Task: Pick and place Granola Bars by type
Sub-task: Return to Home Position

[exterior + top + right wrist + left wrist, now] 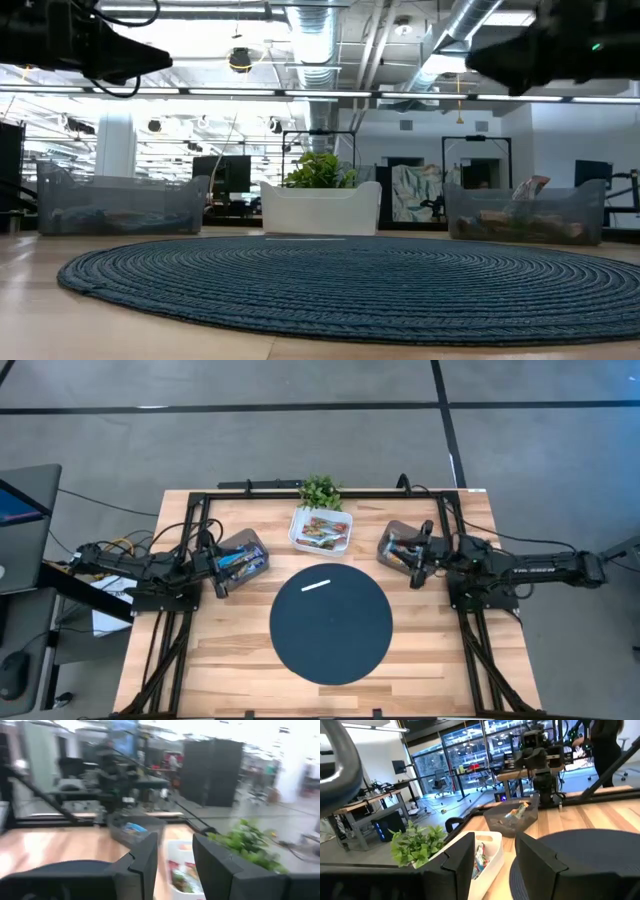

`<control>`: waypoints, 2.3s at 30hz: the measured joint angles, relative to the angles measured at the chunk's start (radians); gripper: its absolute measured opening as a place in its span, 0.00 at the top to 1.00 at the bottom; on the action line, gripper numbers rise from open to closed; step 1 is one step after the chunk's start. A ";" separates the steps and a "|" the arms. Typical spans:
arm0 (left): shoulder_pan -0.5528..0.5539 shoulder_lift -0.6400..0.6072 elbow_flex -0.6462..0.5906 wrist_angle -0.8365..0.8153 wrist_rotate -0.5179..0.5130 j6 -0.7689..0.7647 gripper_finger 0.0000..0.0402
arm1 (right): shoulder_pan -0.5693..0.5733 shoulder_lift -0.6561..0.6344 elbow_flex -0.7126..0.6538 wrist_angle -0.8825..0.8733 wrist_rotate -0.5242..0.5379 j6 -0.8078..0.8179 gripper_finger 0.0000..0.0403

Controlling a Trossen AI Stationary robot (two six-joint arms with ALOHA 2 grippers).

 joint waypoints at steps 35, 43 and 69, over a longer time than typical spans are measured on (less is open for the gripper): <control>0.000 -0.010 0.000 -0.001 0.060 0.034 0.66 | 0.065 -0.466 -0.111 -0.322 -0.029 -0.143 0.71; 0.000 -0.010 0.000 0.000 0.060 0.035 0.66 | -0.079 -0.466 -0.131 -0.311 -0.126 -0.043 0.71; 0.000 -0.010 0.000 -0.008 0.061 0.023 0.66 | -0.029 -0.466 -0.146 -0.384 -0.132 0.075 0.71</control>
